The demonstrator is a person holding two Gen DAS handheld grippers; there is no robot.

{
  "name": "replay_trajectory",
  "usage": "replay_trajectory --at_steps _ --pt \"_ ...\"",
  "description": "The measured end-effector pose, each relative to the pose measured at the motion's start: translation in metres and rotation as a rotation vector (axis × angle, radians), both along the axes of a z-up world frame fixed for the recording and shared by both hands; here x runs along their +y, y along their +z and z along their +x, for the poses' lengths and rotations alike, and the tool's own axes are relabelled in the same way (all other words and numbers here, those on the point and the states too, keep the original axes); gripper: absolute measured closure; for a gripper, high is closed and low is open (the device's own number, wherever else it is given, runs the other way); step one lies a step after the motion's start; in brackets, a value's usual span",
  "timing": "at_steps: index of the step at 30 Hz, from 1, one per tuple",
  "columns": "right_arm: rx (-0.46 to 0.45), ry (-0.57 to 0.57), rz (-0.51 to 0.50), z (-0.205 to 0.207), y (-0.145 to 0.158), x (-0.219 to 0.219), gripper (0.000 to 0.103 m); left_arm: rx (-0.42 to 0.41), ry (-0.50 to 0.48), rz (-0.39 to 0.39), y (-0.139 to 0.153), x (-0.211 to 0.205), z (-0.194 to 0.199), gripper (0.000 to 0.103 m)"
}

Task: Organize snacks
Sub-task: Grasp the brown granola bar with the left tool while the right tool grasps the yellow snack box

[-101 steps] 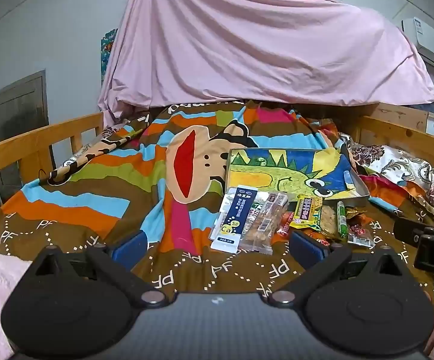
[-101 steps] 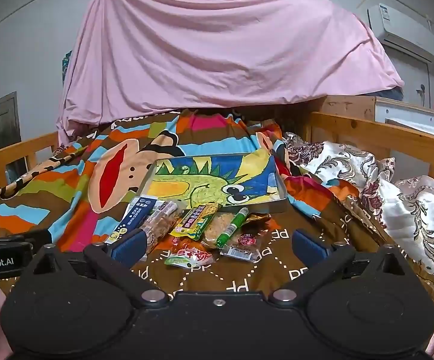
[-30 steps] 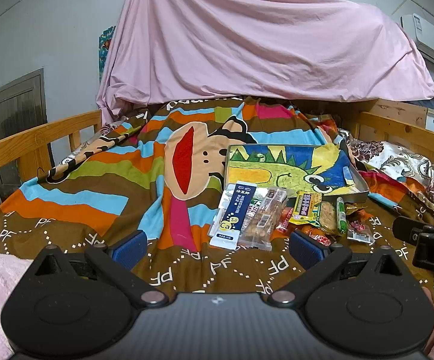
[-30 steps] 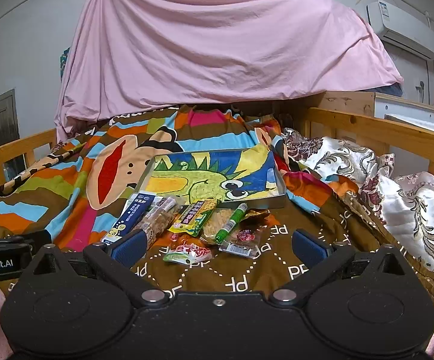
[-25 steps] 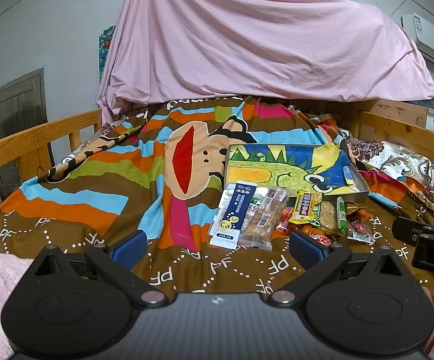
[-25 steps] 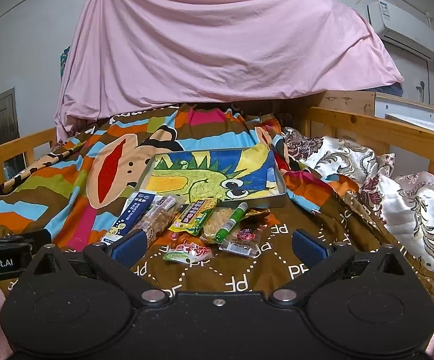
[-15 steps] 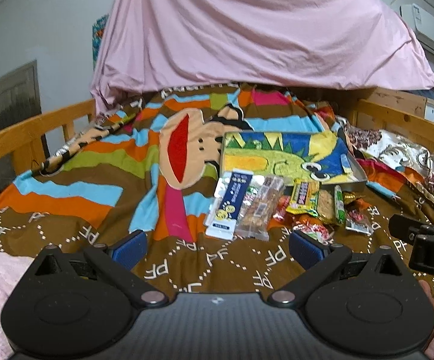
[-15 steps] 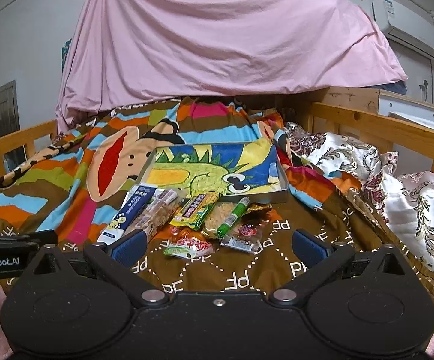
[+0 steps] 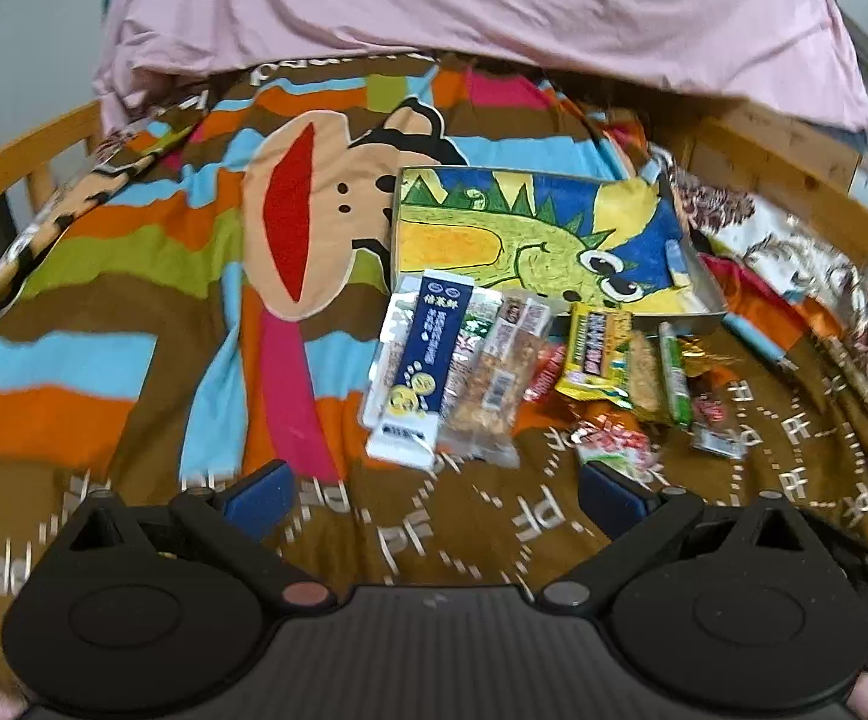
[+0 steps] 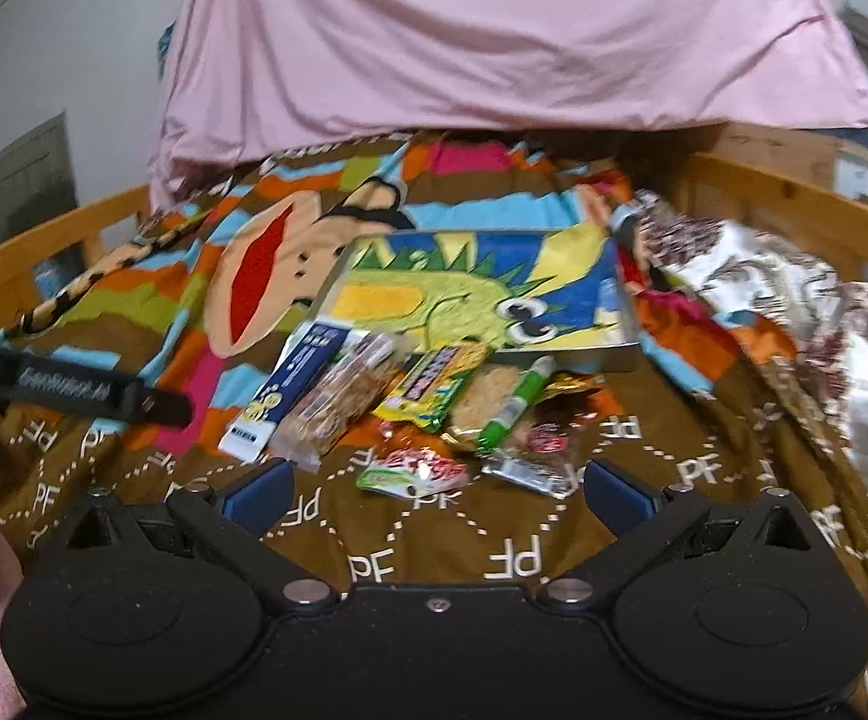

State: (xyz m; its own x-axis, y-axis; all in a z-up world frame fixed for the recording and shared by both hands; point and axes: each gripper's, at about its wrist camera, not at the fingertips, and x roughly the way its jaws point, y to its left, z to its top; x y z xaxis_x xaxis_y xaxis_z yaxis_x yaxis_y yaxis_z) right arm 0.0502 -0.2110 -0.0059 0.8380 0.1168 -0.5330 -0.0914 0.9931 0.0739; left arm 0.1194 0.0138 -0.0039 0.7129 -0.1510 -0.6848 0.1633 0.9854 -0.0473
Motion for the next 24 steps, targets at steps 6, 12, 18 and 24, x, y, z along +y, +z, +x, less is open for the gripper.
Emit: replay_trajectory --at_steps 6,12,18,24 --pt "0.003 0.089 -0.117 0.040 -0.005 0.007 0.000 -0.008 -0.105 0.025 -0.006 -0.011 0.047 0.000" --pt "0.002 0.138 -0.225 0.089 -0.018 0.010 0.001 -0.032 -0.237 0.044 -0.021 -0.028 0.084 0.000" --pt "0.021 0.118 -0.171 0.140 -0.023 0.000 0.001 -0.051 -0.427 0.108 -0.039 -0.042 0.099 0.001" --pt "0.071 0.085 -0.056 0.185 -0.031 -0.006 0.001 -0.041 -0.481 0.108 -0.053 -0.043 0.112 0.001"
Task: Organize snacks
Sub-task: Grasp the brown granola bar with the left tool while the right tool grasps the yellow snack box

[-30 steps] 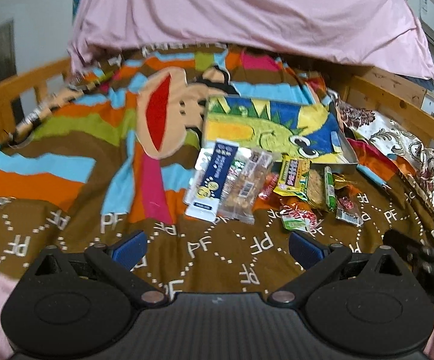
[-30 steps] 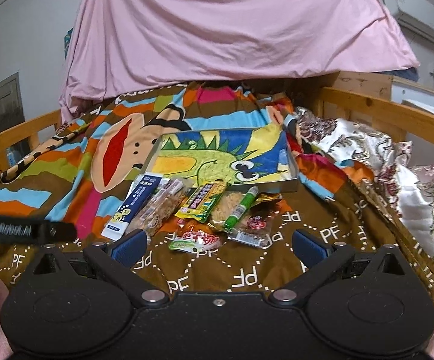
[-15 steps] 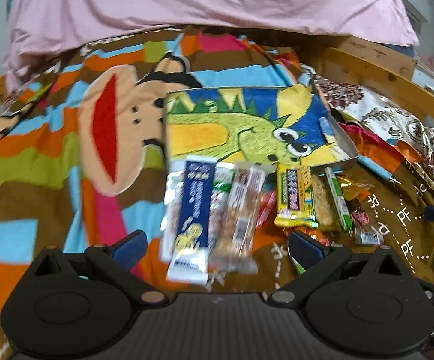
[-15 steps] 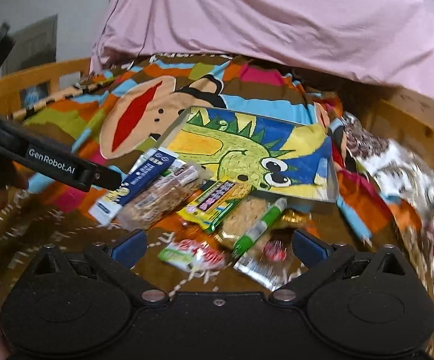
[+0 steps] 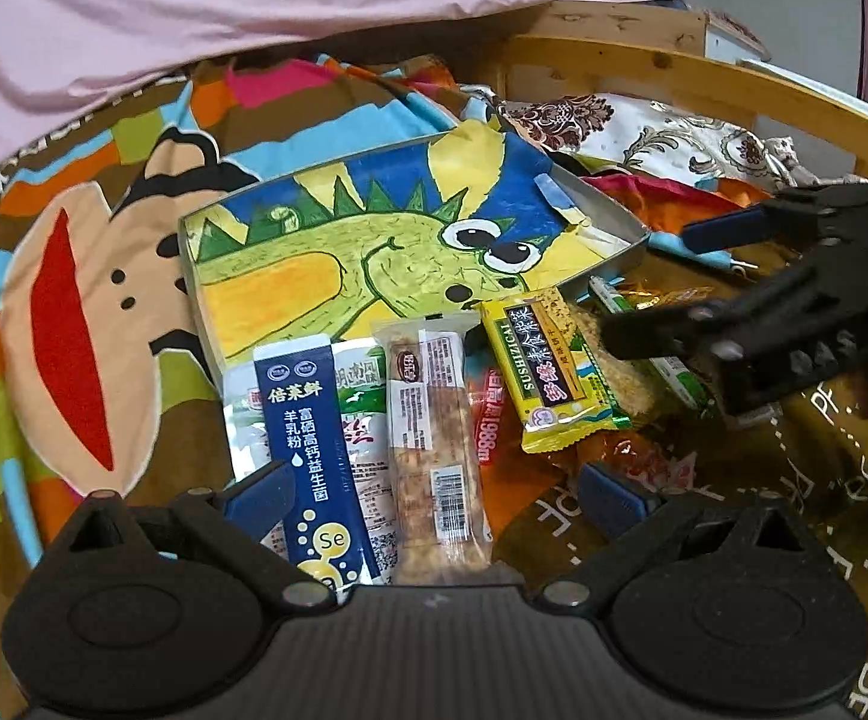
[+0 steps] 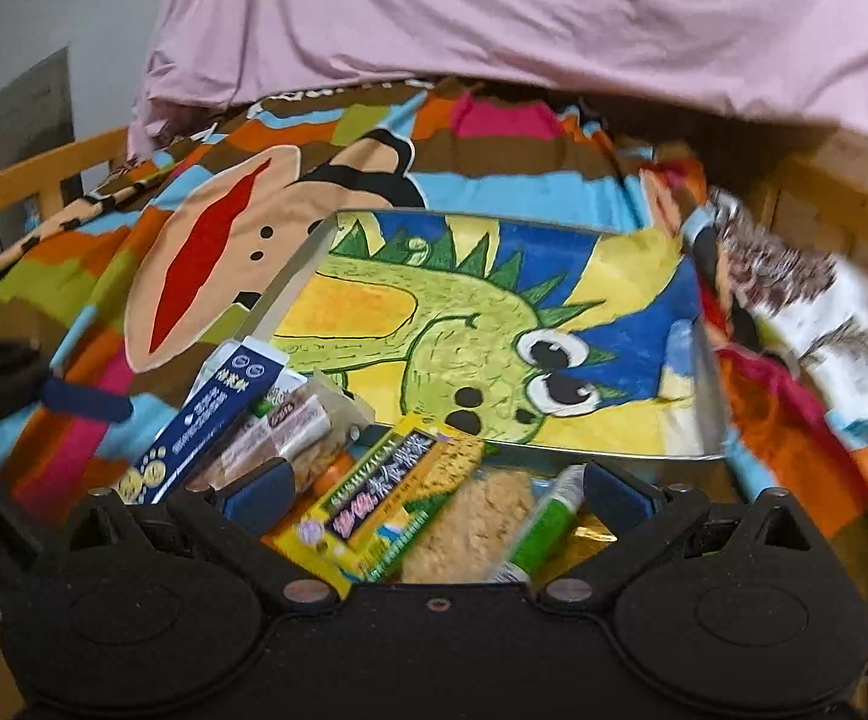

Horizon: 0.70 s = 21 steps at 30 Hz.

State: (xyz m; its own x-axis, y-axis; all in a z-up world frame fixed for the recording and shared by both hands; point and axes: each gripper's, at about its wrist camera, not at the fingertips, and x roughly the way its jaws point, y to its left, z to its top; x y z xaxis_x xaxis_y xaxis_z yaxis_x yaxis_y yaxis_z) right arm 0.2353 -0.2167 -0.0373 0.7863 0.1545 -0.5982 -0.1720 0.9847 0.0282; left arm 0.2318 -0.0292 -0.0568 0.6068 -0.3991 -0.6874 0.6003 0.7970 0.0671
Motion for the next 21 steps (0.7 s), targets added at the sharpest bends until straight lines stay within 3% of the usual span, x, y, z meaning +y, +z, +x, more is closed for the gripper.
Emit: replay_trajectory --at_steps 15,21 --pt "0.119 0.005 -0.028 0.042 -0.032 0.030 0.010 0.066 -0.040 -0.086 -0.014 0.005 0.017 0.030" --pt "0.164 0.000 -0.044 0.046 -0.043 0.034 0.019 0.089 -0.017 -0.048 -0.022 0.000 0.022 0.052"
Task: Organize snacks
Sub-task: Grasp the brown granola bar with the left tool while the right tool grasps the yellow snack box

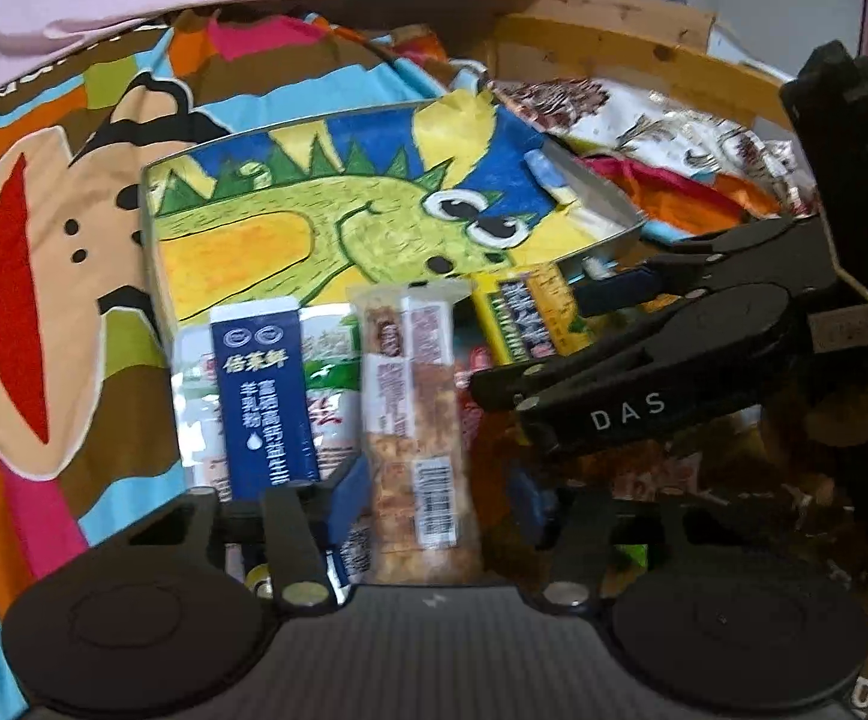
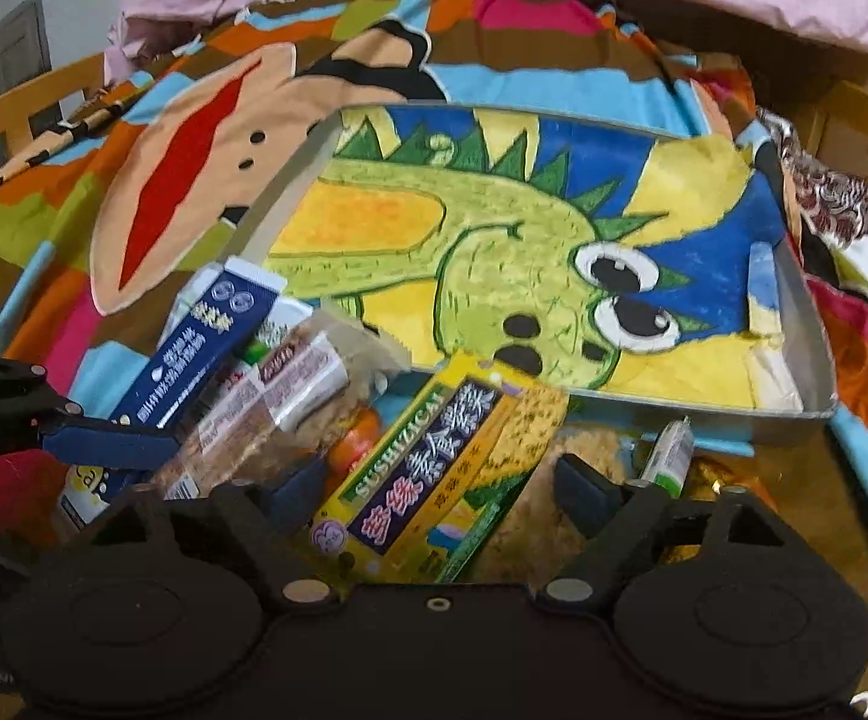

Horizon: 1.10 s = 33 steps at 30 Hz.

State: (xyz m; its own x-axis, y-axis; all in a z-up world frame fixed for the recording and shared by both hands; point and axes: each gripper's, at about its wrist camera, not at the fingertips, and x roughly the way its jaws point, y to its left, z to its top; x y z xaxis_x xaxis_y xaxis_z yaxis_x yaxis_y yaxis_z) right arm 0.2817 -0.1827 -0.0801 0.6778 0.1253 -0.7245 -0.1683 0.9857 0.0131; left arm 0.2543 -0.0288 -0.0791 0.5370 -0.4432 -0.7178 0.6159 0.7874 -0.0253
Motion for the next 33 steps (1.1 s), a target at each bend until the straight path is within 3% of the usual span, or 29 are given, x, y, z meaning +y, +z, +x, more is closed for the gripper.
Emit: replay_trajectory --at_steps 4,12,15,17,22,24,26,30,33 --pt "-0.014 -0.005 -0.014 -0.005 0.001 0.002 0.031 0.044 0.046 -0.010 -0.002 0.003 0.005 0.062" --pt "0.039 -0.014 0.026 -0.027 0.009 -0.010 0.036 0.087 0.083 -0.032 0.000 0.006 0.006 0.064" --pt "0.041 -0.007 0.037 -0.032 0.009 -0.014 0.034 0.093 0.095 -0.044 -0.001 0.006 0.010 0.060" --pt "0.038 0.000 0.025 -0.032 0.008 -0.013 0.031 0.101 0.105 -0.054 -0.004 0.007 0.013 0.051" --pt "0.011 0.015 -0.041 -0.029 0.004 -0.006 0.027 0.135 0.144 -0.096 -0.010 0.008 0.027 0.050" --pt "0.015 0.013 -0.040 -0.028 0.001 -0.006 0.028 0.142 0.154 -0.114 -0.012 0.007 0.030 0.052" --pt "0.013 -0.003 -0.025 -0.029 0.001 -0.007 0.032 0.146 0.147 -0.120 -0.012 0.005 0.029 0.063" --pt "0.005 -0.022 -0.016 -0.034 0.004 -0.009 0.040 0.123 0.138 -0.068 -0.009 -0.004 0.021 0.064" --pt "-0.007 -0.022 -0.011 -0.040 0.006 -0.009 0.043 0.158 0.173 -0.082 -0.006 -0.003 0.018 0.064"
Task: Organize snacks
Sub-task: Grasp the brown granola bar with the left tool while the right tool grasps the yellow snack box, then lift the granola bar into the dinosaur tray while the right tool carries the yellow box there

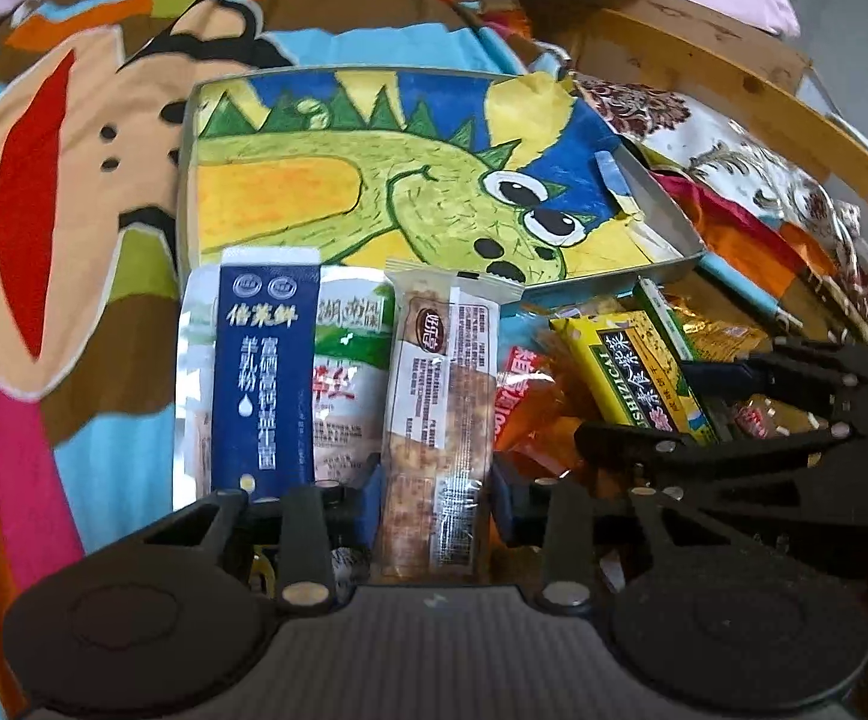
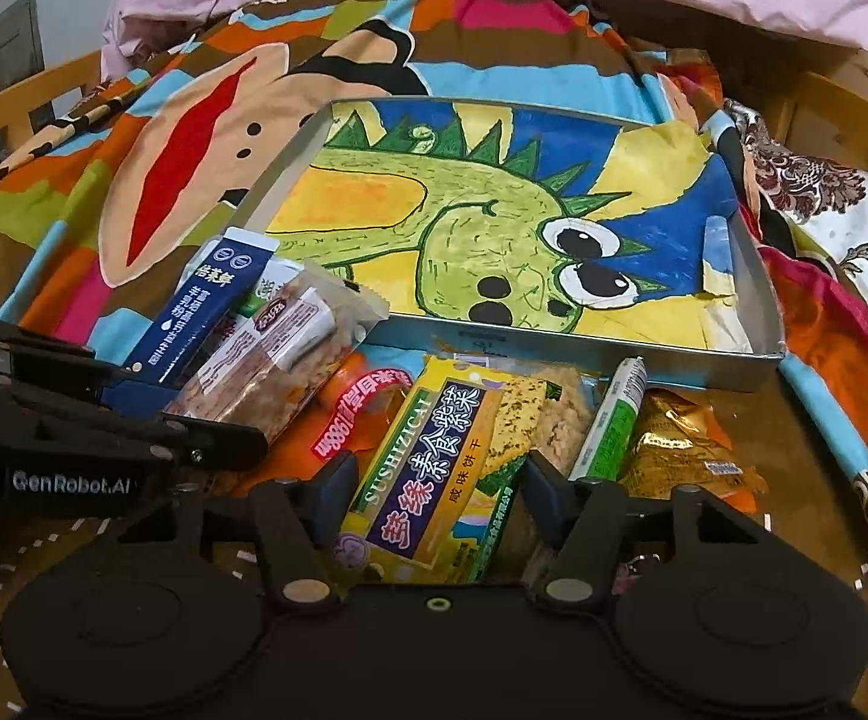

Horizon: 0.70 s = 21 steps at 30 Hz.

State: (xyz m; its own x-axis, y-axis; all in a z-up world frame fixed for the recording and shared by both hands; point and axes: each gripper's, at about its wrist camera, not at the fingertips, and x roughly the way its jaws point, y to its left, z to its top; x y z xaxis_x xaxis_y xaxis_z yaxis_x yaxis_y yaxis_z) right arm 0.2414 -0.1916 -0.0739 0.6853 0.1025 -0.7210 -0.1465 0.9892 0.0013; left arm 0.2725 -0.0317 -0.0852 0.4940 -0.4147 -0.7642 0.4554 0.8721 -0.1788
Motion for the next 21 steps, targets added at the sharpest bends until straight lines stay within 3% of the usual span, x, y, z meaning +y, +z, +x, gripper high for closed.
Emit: replay_trajectory --at_steps 5,12,18,21 --pt "-0.026 0.007 -0.016 -0.014 0.007 0.001 0.047 0.021 0.050 -0.076 0.011 0.009 -0.005 0.064" --pt "-0.088 -0.007 -0.031 -0.028 0.019 -0.004 0.050 -0.034 0.088 -0.152 0.033 0.017 -0.016 0.064" --pt "-0.166 0.020 -0.116 -0.032 0.022 0.002 0.053 -0.079 0.119 -0.183 0.041 0.021 -0.017 0.064" --pt "-0.157 0.033 -0.132 -0.030 0.019 0.004 0.053 -0.088 0.122 -0.192 0.042 0.021 -0.015 0.064"
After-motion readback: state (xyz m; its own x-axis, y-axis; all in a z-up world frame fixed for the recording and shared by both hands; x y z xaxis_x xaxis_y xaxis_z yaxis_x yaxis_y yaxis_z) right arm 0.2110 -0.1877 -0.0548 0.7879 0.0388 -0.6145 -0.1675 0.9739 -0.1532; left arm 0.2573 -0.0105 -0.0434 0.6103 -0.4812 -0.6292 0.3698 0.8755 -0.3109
